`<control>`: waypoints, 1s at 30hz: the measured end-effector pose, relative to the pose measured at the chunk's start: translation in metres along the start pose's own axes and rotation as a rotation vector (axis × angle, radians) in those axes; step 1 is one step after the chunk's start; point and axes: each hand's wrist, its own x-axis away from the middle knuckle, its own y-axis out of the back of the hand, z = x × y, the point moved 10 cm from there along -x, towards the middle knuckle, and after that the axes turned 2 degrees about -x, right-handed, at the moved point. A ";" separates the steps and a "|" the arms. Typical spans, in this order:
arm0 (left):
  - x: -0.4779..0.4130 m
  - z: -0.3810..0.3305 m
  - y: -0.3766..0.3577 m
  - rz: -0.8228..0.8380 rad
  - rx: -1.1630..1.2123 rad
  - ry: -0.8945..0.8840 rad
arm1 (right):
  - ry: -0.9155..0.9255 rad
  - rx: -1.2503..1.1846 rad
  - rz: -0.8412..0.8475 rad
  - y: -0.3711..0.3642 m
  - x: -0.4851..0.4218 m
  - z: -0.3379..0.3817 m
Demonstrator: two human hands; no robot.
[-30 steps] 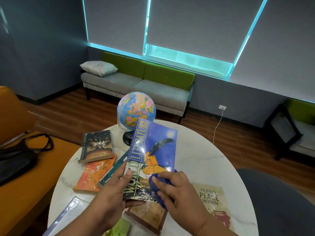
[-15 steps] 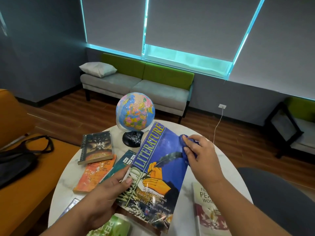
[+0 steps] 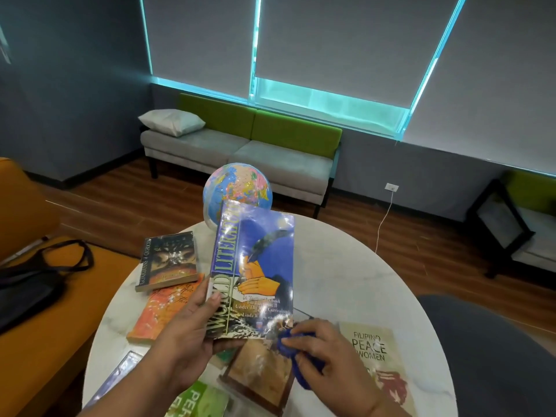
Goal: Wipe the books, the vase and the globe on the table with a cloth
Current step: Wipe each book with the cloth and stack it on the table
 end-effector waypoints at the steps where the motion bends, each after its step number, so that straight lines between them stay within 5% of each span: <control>1: 0.000 0.000 0.001 0.000 0.013 0.003 | -0.098 -0.074 -0.043 0.007 -0.001 -0.011; 5: 0.002 -0.002 0.002 0.000 0.025 0.025 | -0.648 -0.561 -0.240 0.020 0.009 -0.067; 8: 0.006 -0.003 -0.002 0.010 -0.004 0.030 | -0.843 -0.690 -0.099 0.008 0.013 -0.072; 12: 0.010 -0.004 -0.016 0.046 -0.038 0.034 | -0.902 -0.651 -0.057 0.016 0.010 -0.072; 18: 0.003 0.008 -0.044 0.072 -0.032 0.075 | -1.009 -1.066 0.168 -0.002 0.022 -0.057; 30: -0.087 0.054 -0.118 0.083 -0.349 0.208 | -1.038 -0.690 0.056 0.077 0.012 -0.151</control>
